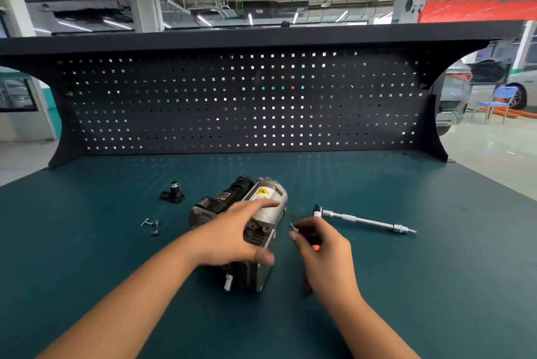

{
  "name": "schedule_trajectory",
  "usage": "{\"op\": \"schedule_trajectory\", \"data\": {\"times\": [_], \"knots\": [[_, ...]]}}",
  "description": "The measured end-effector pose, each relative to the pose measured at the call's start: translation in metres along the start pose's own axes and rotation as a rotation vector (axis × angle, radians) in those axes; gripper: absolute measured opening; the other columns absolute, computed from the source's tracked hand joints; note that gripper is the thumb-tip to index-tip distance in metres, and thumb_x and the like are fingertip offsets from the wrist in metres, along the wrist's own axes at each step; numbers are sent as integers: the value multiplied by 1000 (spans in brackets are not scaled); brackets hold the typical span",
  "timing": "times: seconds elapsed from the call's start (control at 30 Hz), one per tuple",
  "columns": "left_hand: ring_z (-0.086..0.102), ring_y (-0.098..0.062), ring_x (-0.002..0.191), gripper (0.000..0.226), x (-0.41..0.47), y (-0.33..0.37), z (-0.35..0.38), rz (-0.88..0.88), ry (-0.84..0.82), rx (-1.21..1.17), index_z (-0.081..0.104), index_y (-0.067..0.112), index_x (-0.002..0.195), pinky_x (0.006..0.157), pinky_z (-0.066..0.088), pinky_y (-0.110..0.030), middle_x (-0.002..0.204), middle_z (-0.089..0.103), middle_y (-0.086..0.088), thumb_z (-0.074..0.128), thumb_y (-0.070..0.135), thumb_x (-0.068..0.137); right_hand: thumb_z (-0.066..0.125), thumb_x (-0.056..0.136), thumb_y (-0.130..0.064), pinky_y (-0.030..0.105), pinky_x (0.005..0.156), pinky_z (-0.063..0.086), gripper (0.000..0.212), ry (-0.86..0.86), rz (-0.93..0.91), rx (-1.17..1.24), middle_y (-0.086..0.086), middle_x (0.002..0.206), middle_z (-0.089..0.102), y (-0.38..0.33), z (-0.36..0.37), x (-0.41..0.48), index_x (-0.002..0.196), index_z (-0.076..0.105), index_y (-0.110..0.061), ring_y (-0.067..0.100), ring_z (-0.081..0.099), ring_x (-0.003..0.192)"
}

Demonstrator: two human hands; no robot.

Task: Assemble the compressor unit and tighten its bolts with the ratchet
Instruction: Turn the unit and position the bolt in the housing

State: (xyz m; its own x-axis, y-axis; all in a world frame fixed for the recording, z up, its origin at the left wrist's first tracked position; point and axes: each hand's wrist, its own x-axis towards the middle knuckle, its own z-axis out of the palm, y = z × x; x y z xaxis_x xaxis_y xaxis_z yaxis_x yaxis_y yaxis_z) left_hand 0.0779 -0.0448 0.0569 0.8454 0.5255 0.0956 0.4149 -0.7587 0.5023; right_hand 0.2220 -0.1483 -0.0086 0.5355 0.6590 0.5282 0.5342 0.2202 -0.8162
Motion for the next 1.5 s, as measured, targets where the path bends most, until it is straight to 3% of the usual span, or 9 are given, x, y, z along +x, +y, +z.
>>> {"op": "schedule_trajectory", "data": {"times": [0.07, 0.13, 0.37, 0.43, 0.53, 0.6, 0.97, 1.2, 1.5], "knots": [[5, -4, 140, 103, 4, -6, -1, -9, -163, 281, 20, 40, 143, 115, 5, -28, 150, 16, 14, 80, 54, 61, 71, 82, -11, 13, 58, 42, 15, -54, 20, -86, -10, 72, 63, 4, 2, 1, 78, 62, -23, -2, 55, 59], [-3, -1, 138, 106, 10, -4, 2, 33, -198, 435, 19, 35, 145, 113, 0, -33, 149, 17, 16, 79, 54, 60, 71, 80, -8, 6, 64, 40, 12, -80, -11, -151, -12, 71, 61, 4, 5, 1, 79, 64, -18, -3, 56, 68], [6, -12, 134, 90, 22, 7, -7, -8, -283, 508, 31, 42, 125, 112, 22, -40, 126, 30, 21, 81, 57, 52, 71, 80, -6, 5, 65, 41, 39, -90, 5, -99, -15, 67, 61, 7, 9, 1, 70, 52, -38, -5, 57, 73], [12, -8, 124, 87, 24, 10, -9, 4, -290, 531, 34, 41, 121, 108, 29, -37, 113, 29, 23, 82, 57, 50, 71, 80, -6, 5, 65, 41, 40, -82, -8, -93, -16, 66, 61, 8, 10, 2, 69, 51, -39, -5, 58, 73], [13, 0, 86, 84, 24, 11, -9, 54, -246, 533, 36, 39, 119, 90, 29, -25, 101, 26, 23, 82, 56, 51, 72, 79, -6, 5, 64, 40, 41, -69, -20, -77, -19, 64, 60, 9, 11, 2, 69, 51, -40, -4, 58, 72], [11, 1, 81, 84, 23, 10, -7, 67, -219, 531, 36, 39, 119, 86, 27, -24, 101, 24, 21, 82, 56, 51, 72, 79, -6, 4, 64, 40, 40, -64, -8, -57, -20, 63, 62, 11, 12, 2, 68, 52, -39, -4, 58, 71], [19, -9, 122, 88, 20, 4, -5, 53, -207, 448, 35, 40, 125, 106, 31, -32, 110, 28, 17, 82, 55, 52, 74, 77, -7, 10, 62, 43, 21, -133, 69, 77, -14, 65, 66, 11, 13, 11, 68, 62, -22, 0, 58, 63], [5, 10, 86, 84, 16, -8, 4, 74, -162, 369, 32, 39, 127, 93, 16, -21, 113, 17, 19, 82, 48, 59, 73, 79, -12, 9, 61, 43, 23, -141, 102, 67, -8, 66, 66, 12, 14, 11, 69, 61, -28, -2, 58, 64], [13, 3, 111, 88, 11, -17, 8, 74, -72, 295, 32, 46, 127, 100, 16, -19, 129, 22, 19, 81, 53, 53, 74, 80, -13, 8, 64, 42, 28, -137, 116, 30, -13, 65, 65, 8, 18, 12, 67, 60, -35, -6, 59, 66]]}}
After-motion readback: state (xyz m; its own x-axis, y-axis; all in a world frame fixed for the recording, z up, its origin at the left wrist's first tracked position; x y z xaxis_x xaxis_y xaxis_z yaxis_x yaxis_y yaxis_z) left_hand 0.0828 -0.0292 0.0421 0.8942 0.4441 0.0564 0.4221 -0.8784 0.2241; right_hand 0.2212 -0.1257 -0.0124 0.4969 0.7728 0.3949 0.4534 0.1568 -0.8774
